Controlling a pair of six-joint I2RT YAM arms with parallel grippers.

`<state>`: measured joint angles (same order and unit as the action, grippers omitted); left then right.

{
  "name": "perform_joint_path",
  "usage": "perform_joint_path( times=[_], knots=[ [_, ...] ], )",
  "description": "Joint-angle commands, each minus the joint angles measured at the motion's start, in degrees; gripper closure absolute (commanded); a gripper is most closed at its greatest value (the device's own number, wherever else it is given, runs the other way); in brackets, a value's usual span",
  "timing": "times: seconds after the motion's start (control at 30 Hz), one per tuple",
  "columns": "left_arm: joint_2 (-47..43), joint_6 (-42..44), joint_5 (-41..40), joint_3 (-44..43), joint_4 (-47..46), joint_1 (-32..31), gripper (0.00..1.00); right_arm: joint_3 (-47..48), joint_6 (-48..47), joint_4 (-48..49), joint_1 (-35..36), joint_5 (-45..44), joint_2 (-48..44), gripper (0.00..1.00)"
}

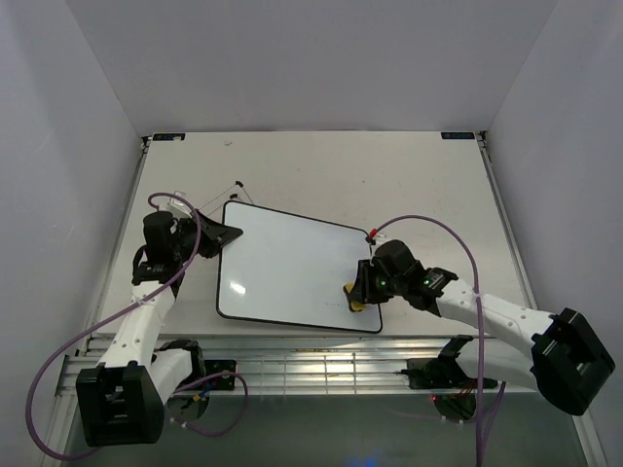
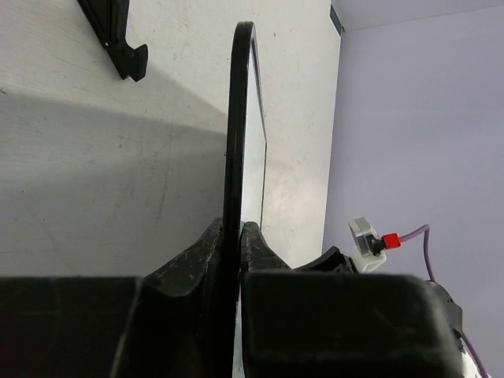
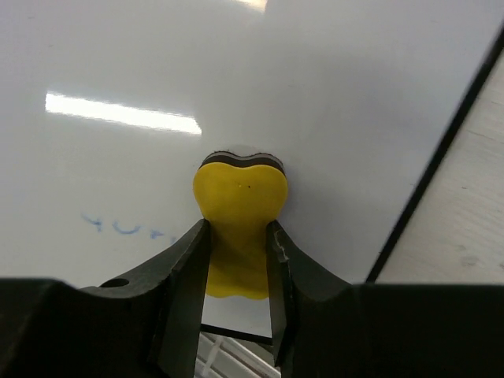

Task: Erase the whiteboard

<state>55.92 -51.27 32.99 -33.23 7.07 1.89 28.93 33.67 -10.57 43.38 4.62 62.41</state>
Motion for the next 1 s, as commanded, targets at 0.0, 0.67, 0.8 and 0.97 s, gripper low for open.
perform_joint_path(
  times=[0.0,0.67,0.8,0.97],
  knots=[
    [-0.37,-1.55,-6.71,2.20,2.25,0.04,1.00,4.80,1.21,-2.62,7.23,6.89,5.16,0.79],
    [-0.73,2.66,-11.55,-2.10,8.04,0.30,1.00,-5.27,2.37,-5.95,1.12,5.12,-0.87,0.78],
    [0.24,3.54,-11.99,-2.71,8.13,1.53,1.00,-10.90,1.75,-7.62,-9.24,8.91,-6.51,0.78],
    [1.12,4.15,-9.27,-2.45,7.26,4.52,1.00,-9.60,-1.23,-10.08,-13.92,9.44,-2.65,0.78]
  ],
)
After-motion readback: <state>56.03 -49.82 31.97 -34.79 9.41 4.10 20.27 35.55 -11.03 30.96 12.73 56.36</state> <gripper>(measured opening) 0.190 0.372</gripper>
